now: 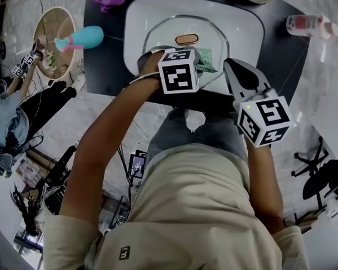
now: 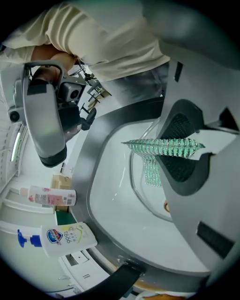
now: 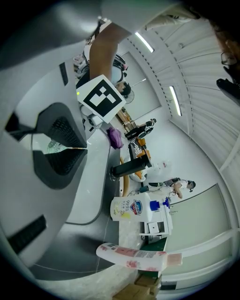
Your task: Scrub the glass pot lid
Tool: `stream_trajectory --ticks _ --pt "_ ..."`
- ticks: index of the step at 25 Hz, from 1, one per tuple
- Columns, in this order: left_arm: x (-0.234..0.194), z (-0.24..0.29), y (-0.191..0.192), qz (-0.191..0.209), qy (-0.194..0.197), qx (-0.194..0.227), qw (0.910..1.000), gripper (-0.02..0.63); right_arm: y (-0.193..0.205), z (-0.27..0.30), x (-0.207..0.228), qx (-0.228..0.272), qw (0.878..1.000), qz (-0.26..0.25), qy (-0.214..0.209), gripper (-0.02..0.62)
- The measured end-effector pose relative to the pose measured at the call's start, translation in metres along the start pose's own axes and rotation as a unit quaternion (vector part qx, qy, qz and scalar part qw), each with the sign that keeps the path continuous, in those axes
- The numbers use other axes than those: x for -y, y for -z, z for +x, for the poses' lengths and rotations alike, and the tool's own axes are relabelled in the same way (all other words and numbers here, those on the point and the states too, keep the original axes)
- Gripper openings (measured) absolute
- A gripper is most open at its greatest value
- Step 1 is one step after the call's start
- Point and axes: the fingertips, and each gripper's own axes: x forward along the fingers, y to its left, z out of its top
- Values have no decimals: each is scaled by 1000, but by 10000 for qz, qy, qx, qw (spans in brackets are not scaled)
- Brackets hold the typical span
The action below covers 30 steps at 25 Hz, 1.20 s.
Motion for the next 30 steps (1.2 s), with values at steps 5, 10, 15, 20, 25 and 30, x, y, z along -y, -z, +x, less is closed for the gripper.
stream_trajectory --ticks 5,10,15,20,25,30 --pt "-14 12 -15 115 -10 -76 9999 84 7 -3 9 -30 10000 74 39 26" --pt "-30 26 -24 296 -203 -261 9990 84 12 -7 16 -40 9999 122 63 26" --pt "-50 32 -27 337 -381 -438 9977 84 15 -12 24 -49 9998 164 93 26" --pt "-74 31 -17 209 -560 -603 9964 84 21 -15 30 -73 9997 198 113 26" --pt "-100 16 -12 -199 -877 -364 9953 84 23 -19 36 -77 9997 199 139 26" --pt "-114 7 -4 -671 -1096 -148 9916 84 25 -20 34 -86 9997 194 148 26"
